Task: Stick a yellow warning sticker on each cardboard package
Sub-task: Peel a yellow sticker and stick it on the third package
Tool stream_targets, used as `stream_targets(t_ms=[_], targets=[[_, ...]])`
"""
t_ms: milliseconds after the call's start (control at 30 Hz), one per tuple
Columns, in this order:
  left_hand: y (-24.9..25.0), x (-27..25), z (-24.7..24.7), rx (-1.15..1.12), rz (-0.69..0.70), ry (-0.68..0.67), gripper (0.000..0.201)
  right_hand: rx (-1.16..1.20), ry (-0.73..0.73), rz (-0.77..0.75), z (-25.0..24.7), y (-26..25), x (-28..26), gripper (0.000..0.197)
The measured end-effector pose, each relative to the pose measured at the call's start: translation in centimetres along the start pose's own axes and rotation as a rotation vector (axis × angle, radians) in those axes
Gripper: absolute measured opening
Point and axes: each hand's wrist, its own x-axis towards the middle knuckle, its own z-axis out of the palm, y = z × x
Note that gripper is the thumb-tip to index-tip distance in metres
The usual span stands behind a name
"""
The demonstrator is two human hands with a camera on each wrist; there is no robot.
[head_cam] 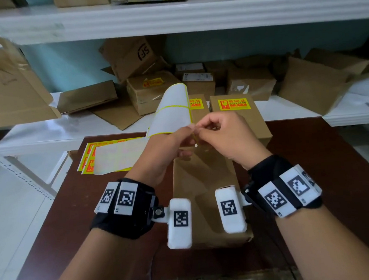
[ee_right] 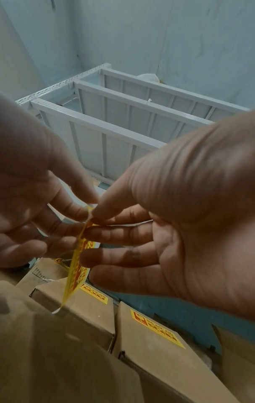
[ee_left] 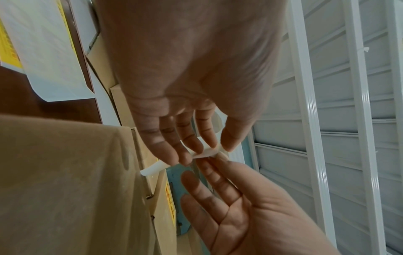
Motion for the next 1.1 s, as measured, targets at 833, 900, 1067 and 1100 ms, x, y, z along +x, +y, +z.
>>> stream_targets(t_ms=[833,900,1067,1100], targets=[[0.46,-0.39,-0.52,0.041,0.072,-0.044,0.018,0.222,-0.138,0.193,-0.96,-0.78,-0.27,0.008],[0.49,-0.49,-0.51,0.046,0.078,-0.040,0.016,0.223,-0.143,0.190,-0.96,-0.80,-0.29,0.010],[0.63,-0.63,-0.49,0.062,0.075,-0.049,0.016,0.226,-0.141,0.194,-0.89,-0.63,-0.24,0.013],[0.68,-0.62,-0.51,0.065,0.077,-0.050,0.016,0.228,-0.139,0.195,-0.92,-0.64,-0.22,0.013]])
